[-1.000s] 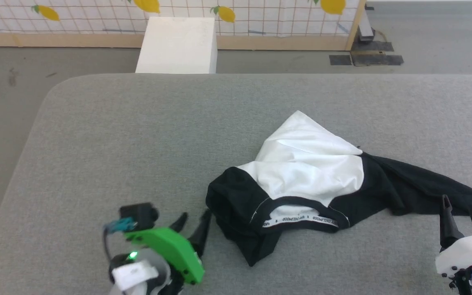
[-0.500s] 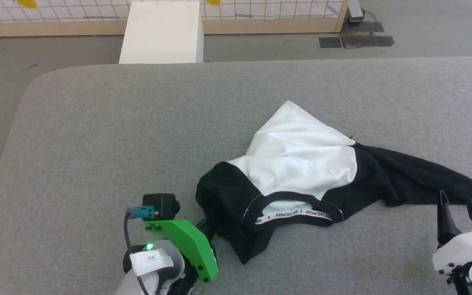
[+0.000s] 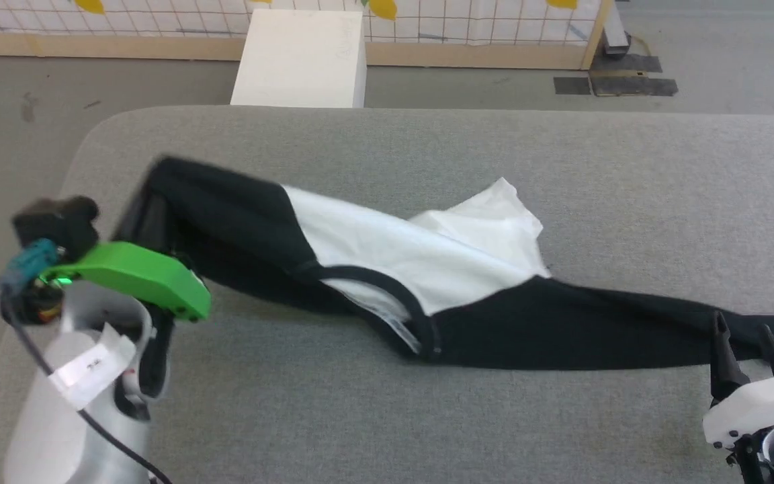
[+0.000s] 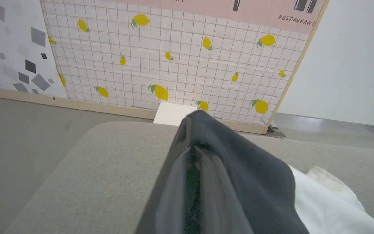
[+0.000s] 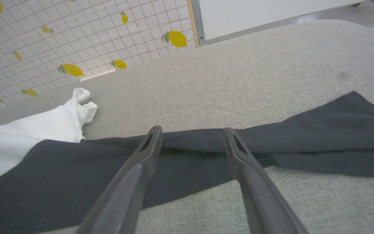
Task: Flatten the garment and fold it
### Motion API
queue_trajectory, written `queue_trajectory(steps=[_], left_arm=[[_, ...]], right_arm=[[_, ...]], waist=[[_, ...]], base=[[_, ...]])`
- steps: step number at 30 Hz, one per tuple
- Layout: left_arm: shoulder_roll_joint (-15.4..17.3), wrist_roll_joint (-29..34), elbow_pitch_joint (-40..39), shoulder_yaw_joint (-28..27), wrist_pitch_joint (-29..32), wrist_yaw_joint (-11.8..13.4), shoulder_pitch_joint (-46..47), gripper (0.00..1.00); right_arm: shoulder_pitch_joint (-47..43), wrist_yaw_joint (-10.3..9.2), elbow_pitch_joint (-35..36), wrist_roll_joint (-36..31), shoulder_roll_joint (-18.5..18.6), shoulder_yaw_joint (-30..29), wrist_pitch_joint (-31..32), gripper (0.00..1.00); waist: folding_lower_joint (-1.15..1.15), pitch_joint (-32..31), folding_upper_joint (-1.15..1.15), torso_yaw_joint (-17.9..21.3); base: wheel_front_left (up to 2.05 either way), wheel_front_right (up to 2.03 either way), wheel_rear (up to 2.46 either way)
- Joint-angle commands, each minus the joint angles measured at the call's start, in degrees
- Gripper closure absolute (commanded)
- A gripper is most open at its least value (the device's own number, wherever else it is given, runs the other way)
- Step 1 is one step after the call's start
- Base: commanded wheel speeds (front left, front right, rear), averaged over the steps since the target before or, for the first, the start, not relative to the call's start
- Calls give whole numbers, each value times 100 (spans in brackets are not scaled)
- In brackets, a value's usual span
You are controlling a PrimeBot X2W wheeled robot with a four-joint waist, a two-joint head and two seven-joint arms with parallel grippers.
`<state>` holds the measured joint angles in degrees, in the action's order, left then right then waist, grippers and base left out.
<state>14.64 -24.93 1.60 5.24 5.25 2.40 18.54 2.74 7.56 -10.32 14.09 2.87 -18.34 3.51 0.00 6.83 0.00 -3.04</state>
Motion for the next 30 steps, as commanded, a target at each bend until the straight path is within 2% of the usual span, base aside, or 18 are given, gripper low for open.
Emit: queue_trajectory(steps=[1,3,7,10,13,18,19,20,21,27,30], left_arm=[[58,154,-115,-41,-254,13,103,100],[63,230,-246,-108,-594,43,28,100],[-62,127,6,-119,-553,179,-600,100],[-225,-19,386,-35,-337,259,-1154,100],[-420,-260,785,131,64,229,-1571,100],[-637,-685,1173,217,746,242,-1861,100],[-643,-756,1164,162,805,278,-1863,93],[-641,-817,1138,115,860,301,-1862,12],[-611,-867,1078,44,902,338,-1852,0],[-396,-1113,310,-372,1117,544,-1887,0],[-293,-1107,-139,-638,881,627,-1927,0]], right_arm=[[113,-8,1,9,1,27,-29,0],[135,-8,-16,26,1,68,-40,0],[116,-8,-94,103,1,142,-85,0],[96,-8,-154,133,1,186,-114,0],[80,-8,-180,124,1,163,-118,0],[79,-8,-206,109,1,136,-115,0],[83,-8,-207,103,1,148,-108,0],[84,-8,-206,103,1,156,-101,0],[88,-8,-204,101,1,170,-94,0],[105,-8,-180,72,1,371,52,0],[135,-8,-134,28,1,607,240,0]], waist=[[0,12,0,-31],[0,25,0,-35],[0,46,0,-29],[0,54,0,-17],[0,69,0,-39],[0,33,0,-132],[0,17,0,-156],[0,2,0,-179],[0,-12,0,-204],[0,-96,0,-300],[0,-115,0,-313]], base=[[0,0,0],[0,0,0],[0,0,0],[0,0,0],[0,0,0],[0,0,0],[0,0,0],[0,0,0],[0,0,0],[0,0,0],[0,0,0]])
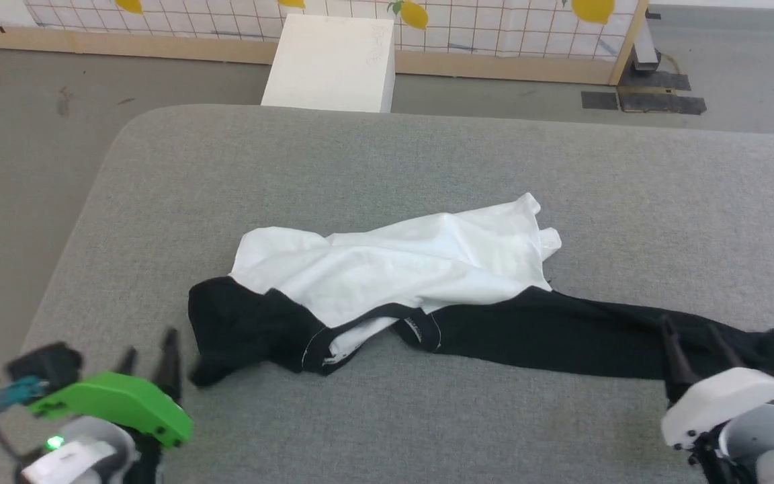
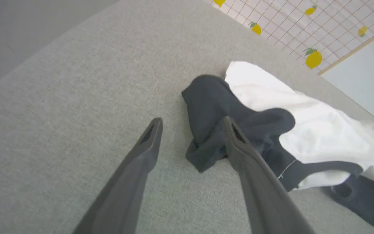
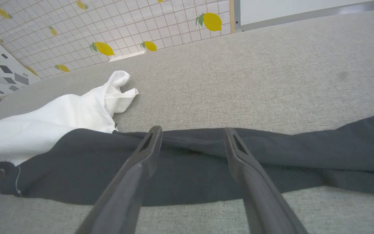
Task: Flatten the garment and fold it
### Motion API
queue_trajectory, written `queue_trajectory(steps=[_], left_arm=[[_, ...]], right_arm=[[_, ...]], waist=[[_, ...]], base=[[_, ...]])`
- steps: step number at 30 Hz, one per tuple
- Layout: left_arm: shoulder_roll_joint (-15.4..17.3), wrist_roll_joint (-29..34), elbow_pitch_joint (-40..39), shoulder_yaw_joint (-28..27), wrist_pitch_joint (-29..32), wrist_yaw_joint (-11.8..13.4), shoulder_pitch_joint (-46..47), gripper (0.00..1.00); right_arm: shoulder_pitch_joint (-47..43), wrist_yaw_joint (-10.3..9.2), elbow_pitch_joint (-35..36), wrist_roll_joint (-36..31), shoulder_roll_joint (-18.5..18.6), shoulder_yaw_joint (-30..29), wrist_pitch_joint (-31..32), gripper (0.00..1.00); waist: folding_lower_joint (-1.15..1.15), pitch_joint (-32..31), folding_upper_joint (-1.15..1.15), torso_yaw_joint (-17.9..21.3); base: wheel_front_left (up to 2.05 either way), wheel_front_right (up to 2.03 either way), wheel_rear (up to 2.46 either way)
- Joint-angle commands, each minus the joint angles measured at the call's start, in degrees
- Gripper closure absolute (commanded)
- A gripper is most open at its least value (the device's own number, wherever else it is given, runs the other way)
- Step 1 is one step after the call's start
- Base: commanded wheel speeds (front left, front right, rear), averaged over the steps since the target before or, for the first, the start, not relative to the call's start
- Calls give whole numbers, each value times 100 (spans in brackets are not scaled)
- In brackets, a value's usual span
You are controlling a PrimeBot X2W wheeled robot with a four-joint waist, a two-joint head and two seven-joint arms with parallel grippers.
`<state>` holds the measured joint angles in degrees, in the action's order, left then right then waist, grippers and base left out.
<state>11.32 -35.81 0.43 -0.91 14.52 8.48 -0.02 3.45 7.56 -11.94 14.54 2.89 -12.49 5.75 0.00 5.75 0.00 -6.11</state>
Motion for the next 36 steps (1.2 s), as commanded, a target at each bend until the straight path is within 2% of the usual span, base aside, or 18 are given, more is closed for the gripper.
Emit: queue_trajectory(steps=[1,6,9,11,14,22,30,31,32,33,36], left_arm=[[51,14,-169,-133,-278,21,-53,0],[129,476,-448,-211,-1614,-286,69,0],[90,796,-360,-110,-2449,-460,121,0],[29,944,-303,-44,-2729,-531,130,0],[-96,1072,-246,-30,-2884,-580,153,0],[-357,1183,-63,-18,-2946,-735,325,0],[-532,1317,24,-51,-2950,-883,479,0],[-547,1327,38,-55,-2950,-893,476,0],[-564,1338,50,-61,-2950,-904,473,0],[-578,1344,61,-62,-2951,-915,472,0],[-619,1377,113,-47,-2951,-940,474,0]], right_arm=[[92,-8,36,-33,-2,116,128,0],[478,-8,81,-526,-2,570,960,0],[879,-8,18,-1007,-2,887,1800,0],[1185,-8,-40,-1228,12,1131,2255,0],[1675,-8,-177,-1323,64,1440,2557,0],[2762,-8,-1370,-1550,102,1820,3086,0],[3095,-8,-2318,-1617,117,2107,2759,0],[3101,-8,-2403,-1588,118,2124,2713,6],[3121,-8,-2471,-1552,125,2137,2608,62],[3143,-8,-2514,-1522,137,2127,2513,100],[3251,-8,-2650,-1412,245,2052,2321,100]], waist=[[0,-10,0,-10],[0,39,0,17],[0,91,0,33],[0,130,0,30],[0,212,0,17],[0,578,0,-240],[0,733,0,-497],[0,733,0,-500],[0,733,0,-502],[0,728,0,-503],[0,679,0,-490]], base=[[0,0,0],[0,0,0],[0,0,0],[0,0,0],[0,0,0],[0,0,0],[0,0,0],[0,0,0],[0,0,0],[0,0,0],[0,0,0]])
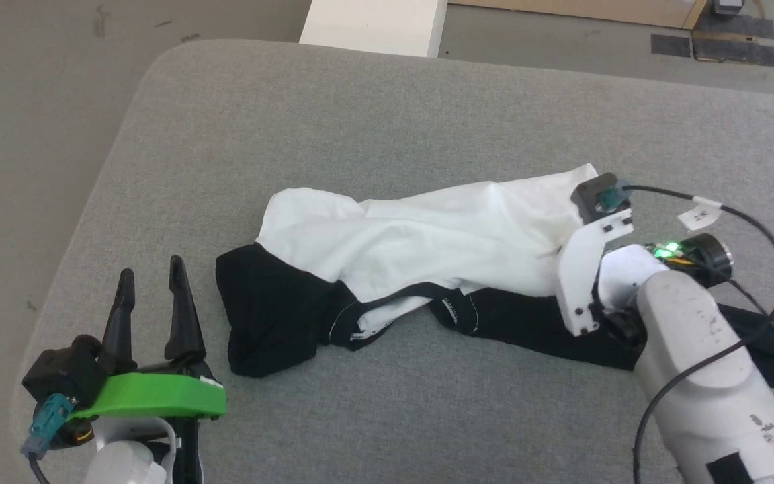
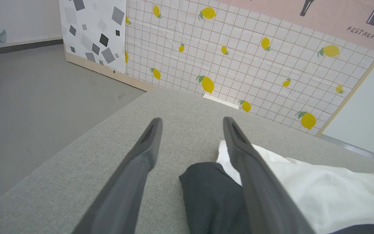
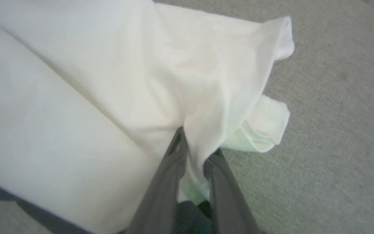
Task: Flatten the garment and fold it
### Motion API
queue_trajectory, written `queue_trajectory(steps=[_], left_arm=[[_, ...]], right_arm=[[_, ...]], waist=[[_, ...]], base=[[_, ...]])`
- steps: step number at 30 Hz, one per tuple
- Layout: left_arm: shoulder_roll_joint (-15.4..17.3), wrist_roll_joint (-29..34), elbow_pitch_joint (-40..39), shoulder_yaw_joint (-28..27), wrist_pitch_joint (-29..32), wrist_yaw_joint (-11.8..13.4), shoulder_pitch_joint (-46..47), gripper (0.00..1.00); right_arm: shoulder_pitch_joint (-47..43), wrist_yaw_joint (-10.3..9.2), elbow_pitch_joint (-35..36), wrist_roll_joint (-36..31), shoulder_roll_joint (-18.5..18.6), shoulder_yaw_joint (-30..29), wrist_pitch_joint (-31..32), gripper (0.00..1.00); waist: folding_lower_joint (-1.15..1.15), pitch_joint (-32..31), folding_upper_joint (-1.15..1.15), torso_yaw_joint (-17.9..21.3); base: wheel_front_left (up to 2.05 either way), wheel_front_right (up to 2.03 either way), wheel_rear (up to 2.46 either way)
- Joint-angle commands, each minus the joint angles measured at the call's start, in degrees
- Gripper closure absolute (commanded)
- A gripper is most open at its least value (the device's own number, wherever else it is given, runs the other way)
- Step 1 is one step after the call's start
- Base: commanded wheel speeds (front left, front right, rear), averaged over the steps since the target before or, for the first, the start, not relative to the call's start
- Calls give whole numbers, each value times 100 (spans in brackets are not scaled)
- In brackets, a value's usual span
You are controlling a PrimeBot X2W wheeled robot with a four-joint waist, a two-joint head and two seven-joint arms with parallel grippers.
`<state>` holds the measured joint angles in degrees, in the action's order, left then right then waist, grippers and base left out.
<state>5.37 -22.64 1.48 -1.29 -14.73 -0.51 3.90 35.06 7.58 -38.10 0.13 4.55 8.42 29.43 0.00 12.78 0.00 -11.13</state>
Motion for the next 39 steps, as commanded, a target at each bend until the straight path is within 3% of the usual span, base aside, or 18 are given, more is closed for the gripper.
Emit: queue_trajectory(steps=[1,10,13,14,15,16,21,28,33,39], left_arm=[[-34,70,20,-2,-26,-44,88,0],[-98,158,32,48,-27,-77,34,0],[-109,180,47,72,-27,-77,-1,0],[-114,184,55,80,-27,-73,-4,0],[-119,186,61,88,-27,-69,-8,0],[-125,186,70,98,-27,-64,-20,0],[-146,135,160,154,-18,-45,-86,0],[-140,93,194,198,30,-11,-183,0],[-122,77,156,223,79,8,-275,0],[-132,32,154,312,155,14,-328,0]], right_arm=[[130,-9,-54,60,132,-78,-87,100],[384,-9,32,29,1221,-943,41,100],[405,-9,147,-179,1435,-1392,73,100],[389,-9,161,-257,1462,-1571,68,95],[353,-9,171,-298,1426,-1695,84,71],[301,-9,209,-342,1355,-1799,83,0],[68,-9,628,-257,973,-2031,-502,0],[-880,-9,1696,254,201,-2420,-1926,0],[-1902,-9,2346,484,-94,-2566,-2246,0],[-2881,-9,2784,1159,-164,-2660,-2325,0]], waist=[[0,-42,0,14],[0,-239,0,60],[0,-256,0,72],[0,-262,0,73],[0,-279,0,74],[0,-302,0,79],[0,-415,0,133],[0,-675,0,303],[0,-808,0,472],[0,-865,0,666]], base=[[0,0,0],[0,0,0],[0,0,0],[0,0,0],[0,0,0],[0,0,0],[0,0,0],[0,0,0],[0,0,0],[0,0,0]])
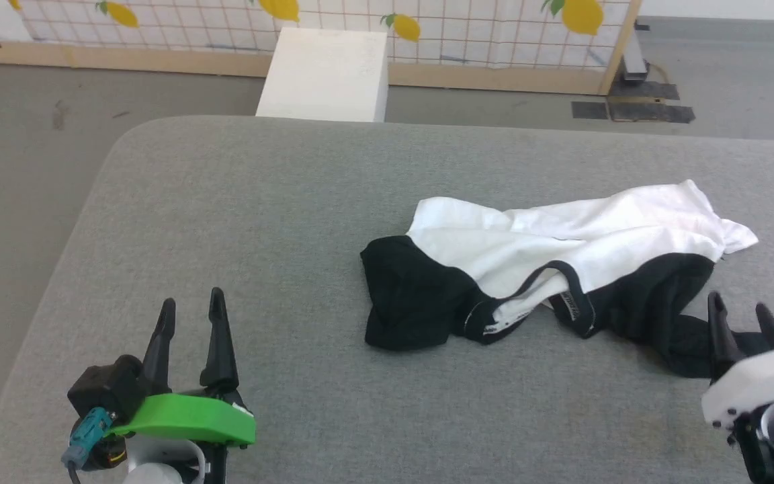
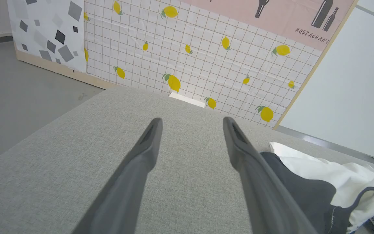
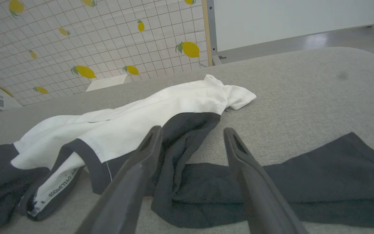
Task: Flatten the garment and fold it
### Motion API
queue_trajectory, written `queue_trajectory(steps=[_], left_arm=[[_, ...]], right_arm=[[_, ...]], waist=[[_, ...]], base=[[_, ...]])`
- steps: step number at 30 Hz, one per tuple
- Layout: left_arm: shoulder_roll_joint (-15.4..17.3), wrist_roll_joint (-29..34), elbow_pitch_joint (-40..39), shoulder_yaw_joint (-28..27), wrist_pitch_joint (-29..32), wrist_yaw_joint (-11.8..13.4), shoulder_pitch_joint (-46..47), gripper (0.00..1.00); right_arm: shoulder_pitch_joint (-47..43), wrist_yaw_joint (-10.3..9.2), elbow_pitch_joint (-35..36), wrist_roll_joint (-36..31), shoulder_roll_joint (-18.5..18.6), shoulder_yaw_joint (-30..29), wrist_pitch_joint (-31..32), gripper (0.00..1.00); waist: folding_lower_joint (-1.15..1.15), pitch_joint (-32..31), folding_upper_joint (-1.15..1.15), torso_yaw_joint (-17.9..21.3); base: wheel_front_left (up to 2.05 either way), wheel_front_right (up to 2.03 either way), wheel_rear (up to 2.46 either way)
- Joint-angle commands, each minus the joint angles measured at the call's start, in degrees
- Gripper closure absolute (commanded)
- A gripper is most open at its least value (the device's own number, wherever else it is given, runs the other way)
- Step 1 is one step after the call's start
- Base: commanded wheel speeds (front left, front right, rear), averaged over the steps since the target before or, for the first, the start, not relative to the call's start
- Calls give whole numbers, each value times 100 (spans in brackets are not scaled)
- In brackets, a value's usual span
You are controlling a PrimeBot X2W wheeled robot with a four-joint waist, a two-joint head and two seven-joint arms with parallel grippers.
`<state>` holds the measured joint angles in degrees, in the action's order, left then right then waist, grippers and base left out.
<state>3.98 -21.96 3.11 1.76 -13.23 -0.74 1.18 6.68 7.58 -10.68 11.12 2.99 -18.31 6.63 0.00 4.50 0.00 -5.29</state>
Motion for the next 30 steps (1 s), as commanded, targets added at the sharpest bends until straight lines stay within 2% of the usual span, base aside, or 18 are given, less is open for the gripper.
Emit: queue_trajectory(steps=[1,5,8,11,14,18,22,26,27,28,29,30], left_arm=[[3,-59,4,16,22,37,-52,0],[-1,-185,165,182,342,-69,205,0],[11,-260,452,395,895,-172,786,0],[27,-300,909,627,1627,-225,1500,0],[101,-189,1558,1003,2642,-270,2221,0],[91,-118,2318,1372,3673,-296,2824,0],[100,-50,2881,1599,4350,-264,3006,0],[132,-23,3172,1751,4671,-274,2947,0],[117,-71,3192,1764,4680,-308,2917,22],[95,-135,3200,1780,4662,-352,2877,96],[72,-202,3203,1795,4630,-390,2832,100],[55,-258,3195,1803,4590,-420,2802,100]], right_arm=[[-126,-9,64,145,-9,25,-67,0],[-367,-9,179,351,-10,44,-142,0],[-406,-9,276,387,-10,45,-136,0],[-347,-9,379,369,-11,72,-92,0],[-215,-9,476,364,-11,164,-69,0],[-76,-9,504,404,-11,322,-135,0],[-56,-9,424,421,-11,316,-219,0],[-102,-9,381,401,-11,202,-283,0],[-112,-9,378,398,-11,180,-294,0],[-128,-9,372,396,-11,151,-306,0],[-142,-9,359,393,-11,126,-314,0],[-147,-9,346,394,-11,123,-315,0]], waist=[[0,-43,0,118],[0,-21,0,196],[0,48,0,225],[0,170,0,277],[0,335,0,392],[0,561,0,623],[0,703,0,799],[0,759,0,833],[0,760,0,823],[0,752,0,801],[0,733,0,770],[0,719,0,741]], base=[[0,0,0],[0,0,0],[0,0,0],[0,0,0],[0,0,0],[0,0,0],[0,0,0],[0,0,0],[0,0,0],[0,0,0],[0,0,0],[0,0,0]])
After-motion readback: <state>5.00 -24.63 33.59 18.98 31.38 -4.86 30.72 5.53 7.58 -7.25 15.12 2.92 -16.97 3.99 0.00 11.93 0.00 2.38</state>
